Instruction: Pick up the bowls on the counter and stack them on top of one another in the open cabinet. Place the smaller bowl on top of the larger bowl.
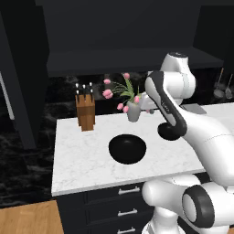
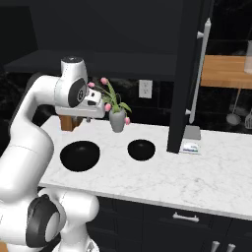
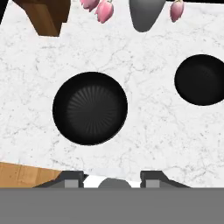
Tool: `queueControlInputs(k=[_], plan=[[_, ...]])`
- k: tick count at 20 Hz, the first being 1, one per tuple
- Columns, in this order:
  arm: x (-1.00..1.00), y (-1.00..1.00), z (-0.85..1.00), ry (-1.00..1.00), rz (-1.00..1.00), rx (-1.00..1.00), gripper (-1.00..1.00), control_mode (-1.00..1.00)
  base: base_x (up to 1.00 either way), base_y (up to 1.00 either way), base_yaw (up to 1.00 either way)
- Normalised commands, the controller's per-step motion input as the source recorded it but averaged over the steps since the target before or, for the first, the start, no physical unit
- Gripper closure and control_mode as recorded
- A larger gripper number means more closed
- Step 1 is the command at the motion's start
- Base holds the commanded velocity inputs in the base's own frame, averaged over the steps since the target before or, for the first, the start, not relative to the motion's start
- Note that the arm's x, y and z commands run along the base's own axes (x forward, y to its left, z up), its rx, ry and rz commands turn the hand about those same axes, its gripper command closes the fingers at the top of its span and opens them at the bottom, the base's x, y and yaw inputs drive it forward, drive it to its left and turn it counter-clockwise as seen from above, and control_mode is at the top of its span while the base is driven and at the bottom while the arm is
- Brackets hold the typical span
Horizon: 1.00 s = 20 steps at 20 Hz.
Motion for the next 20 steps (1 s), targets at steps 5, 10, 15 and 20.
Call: queueControlInputs(k=[5, 10, 15, 20], plan=[[-0.06, -0.2, -0.29, 0.04, -0.04, -0.02, -1.0, -1.0, 0.0, 0.0, 0.0], [0.5, -0.89, -0.88, 0.06, 0.01, 0.0, -1.0, -1.0, 0.0, 0.0, 0.0], [0.94, -0.49, -0.64, 0.0, 0.1, 0.0, -1.0, -1.0, 0.0, 0.0, 0.0], [0.58, -0.04, -0.24, 0.0, 0.01, 0.0, -1.0, -1.0, 0.0, 0.0, 0.0]])
